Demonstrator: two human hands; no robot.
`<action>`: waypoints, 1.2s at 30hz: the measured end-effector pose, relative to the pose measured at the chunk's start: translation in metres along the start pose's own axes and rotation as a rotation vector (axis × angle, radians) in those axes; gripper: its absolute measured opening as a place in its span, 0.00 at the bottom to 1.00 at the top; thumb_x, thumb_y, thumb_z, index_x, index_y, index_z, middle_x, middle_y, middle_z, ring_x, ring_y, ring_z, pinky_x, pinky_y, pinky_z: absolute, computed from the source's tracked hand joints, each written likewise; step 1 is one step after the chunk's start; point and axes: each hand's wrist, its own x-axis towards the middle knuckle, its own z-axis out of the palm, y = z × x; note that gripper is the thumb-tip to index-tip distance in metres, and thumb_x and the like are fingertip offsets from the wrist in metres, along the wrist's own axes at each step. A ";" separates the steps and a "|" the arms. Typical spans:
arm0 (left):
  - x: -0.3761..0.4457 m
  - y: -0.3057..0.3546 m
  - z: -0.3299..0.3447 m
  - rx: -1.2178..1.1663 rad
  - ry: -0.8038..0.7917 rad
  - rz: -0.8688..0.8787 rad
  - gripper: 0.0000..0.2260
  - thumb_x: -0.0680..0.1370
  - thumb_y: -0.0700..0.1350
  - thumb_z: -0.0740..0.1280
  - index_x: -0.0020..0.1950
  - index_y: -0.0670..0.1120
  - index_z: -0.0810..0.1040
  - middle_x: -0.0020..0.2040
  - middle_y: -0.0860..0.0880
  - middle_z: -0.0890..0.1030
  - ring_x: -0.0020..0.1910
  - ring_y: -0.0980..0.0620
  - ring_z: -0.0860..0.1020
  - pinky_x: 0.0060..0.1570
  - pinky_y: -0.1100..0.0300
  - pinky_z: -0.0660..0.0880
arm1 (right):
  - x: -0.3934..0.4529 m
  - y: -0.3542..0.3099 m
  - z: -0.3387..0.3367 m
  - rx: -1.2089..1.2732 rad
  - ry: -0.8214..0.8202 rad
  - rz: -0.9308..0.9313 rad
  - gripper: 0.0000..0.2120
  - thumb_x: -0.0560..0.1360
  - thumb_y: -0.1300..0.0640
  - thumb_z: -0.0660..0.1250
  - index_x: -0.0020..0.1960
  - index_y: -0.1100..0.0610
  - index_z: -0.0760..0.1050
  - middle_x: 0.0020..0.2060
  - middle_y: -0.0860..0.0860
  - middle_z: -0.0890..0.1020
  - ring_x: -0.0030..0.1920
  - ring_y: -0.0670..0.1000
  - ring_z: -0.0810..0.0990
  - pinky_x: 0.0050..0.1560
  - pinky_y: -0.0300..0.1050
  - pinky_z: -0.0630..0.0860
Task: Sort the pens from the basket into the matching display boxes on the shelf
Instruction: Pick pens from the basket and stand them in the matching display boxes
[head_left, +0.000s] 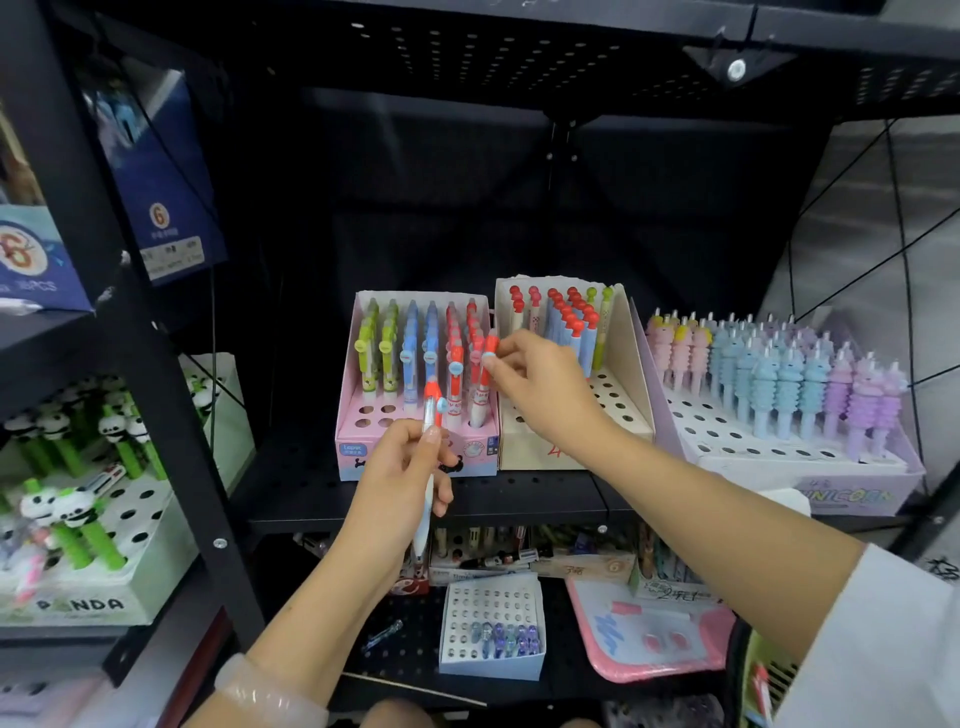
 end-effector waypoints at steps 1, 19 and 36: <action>0.000 0.001 -0.001 0.011 0.003 0.009 0.10 0.81 0.44 0.56 0.44 0.42 0.72 0.38 0.47 0.76 0.25 0.57 0.70 0.26 0.65 0.70 | 0.000 0.000 0.001 -0.014 -0.018 0.005 0.13 0.78 0.54 0.63 0.57 0.62 0.75 0.46 0.52 0.82 0.43 0.44 0.78 0.42 0.30 0.73; -0.004 0.010 -0.007 -0.064 0.038 0.099 0.07 0.80 0.45 0.58 0.51 0.43 0.72 0.35 0.49 0.79 0.27 0.56 0.75 0.28 0.65 0.74 | -0.018 -0.042 0.006 0.390 -0.339 0.139 0.08 0.75 0.52 0.66 0.53 0.53 0.76 0.42 0.45 0.81 0.37 0.38 0.76 0.37 0.32 0.70; -0.008 -0.005 -0.045 0.273 0.067 0.083 0.12 0.79 0.43 0.61 0.62 0.54 0.73 0.58 0.59 0.76 0.59 0.61 0.74 0.53 0.68 0.66 | 0.020 -0.031 0.020 -0.213 0.037 -0.160 0.08 0.74 0.52 0.68 0.50 0.55 0.77 0.45 0.46 0.77 0.48 0.45 0.73 0.46 0.38 0.68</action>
